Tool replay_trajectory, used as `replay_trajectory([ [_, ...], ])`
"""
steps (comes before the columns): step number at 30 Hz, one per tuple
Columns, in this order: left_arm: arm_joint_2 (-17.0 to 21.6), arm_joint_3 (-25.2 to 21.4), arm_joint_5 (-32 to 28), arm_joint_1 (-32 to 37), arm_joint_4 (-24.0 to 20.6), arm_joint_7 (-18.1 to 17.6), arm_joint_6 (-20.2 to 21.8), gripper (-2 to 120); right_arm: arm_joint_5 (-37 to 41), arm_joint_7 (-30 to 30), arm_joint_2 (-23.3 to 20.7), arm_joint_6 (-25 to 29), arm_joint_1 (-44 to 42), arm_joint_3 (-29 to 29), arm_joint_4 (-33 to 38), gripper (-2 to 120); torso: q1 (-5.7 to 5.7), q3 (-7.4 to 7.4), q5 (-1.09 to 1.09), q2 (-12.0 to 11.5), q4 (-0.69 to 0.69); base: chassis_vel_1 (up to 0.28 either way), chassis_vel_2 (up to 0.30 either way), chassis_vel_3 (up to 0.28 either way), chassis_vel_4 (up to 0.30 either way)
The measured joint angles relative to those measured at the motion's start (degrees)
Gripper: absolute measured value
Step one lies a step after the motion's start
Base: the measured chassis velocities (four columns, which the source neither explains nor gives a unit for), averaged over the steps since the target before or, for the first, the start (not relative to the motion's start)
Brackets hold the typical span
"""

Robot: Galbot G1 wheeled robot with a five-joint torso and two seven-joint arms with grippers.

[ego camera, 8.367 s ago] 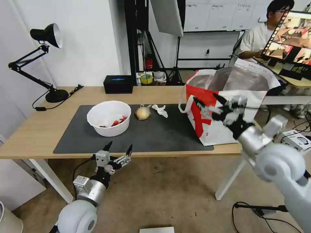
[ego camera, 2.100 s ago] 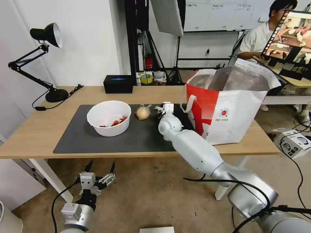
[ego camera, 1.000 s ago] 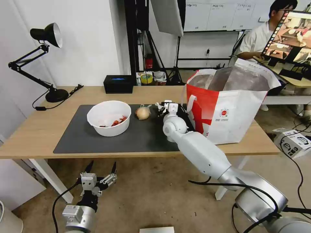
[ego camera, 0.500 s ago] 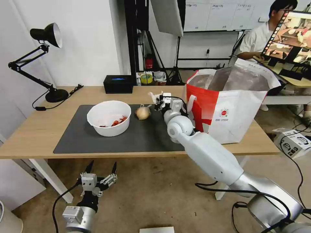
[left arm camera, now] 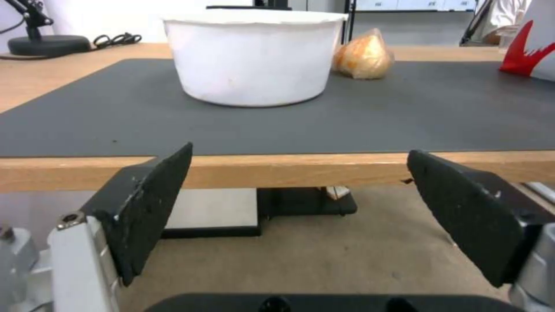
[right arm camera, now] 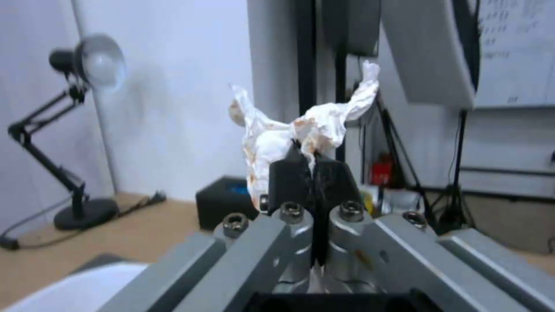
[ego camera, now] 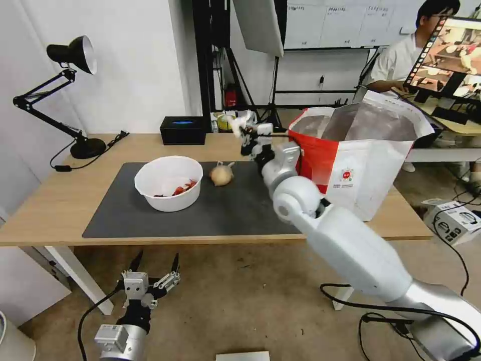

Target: Pick up the trash from the table and place it into the takeout bag.

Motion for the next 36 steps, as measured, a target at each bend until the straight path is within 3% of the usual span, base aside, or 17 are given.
replay_trajectory([
  [7,0.01,0.26,0.11,-0.05,0.57,-0.03,-0.11,100,2.61,2.25,-6.36,-1.16,-0.28,5.85,6.49,0,0.0,0.0,0.01,0.0,0.0,0.0,0.0,0.0,0.0],
  [19,0.17,1.87,0.6,-1.09,1.19,-0.05,-0.18,100,7.12,8.81,-13.1,-5.42,-3.83,13.18,7.65,0,0.01,0.0,0.02,0.0,-0.01,0.0,0.0,0.0,0.0],
  [27,0.94,1.92,0.38,-1.28,1.36,-0.05,-0.12,100,15.57,17.31,-14.72,-8.79,-4.25,14.57,7.64,0,0.01,0.01,0.0,0.0,-0.01,0.0,0.0,0.0,0.0],
  [36,1.47,2.11,-0.12,-1.79,1.61,-0.06,-0.03,100,16.2,18.64,-14.7,-9.45,-5.21,15.18,7.69,0,0.0,0.01,-0.01,0.0,0.0,0.0,0.0,0.0,0.0],
])
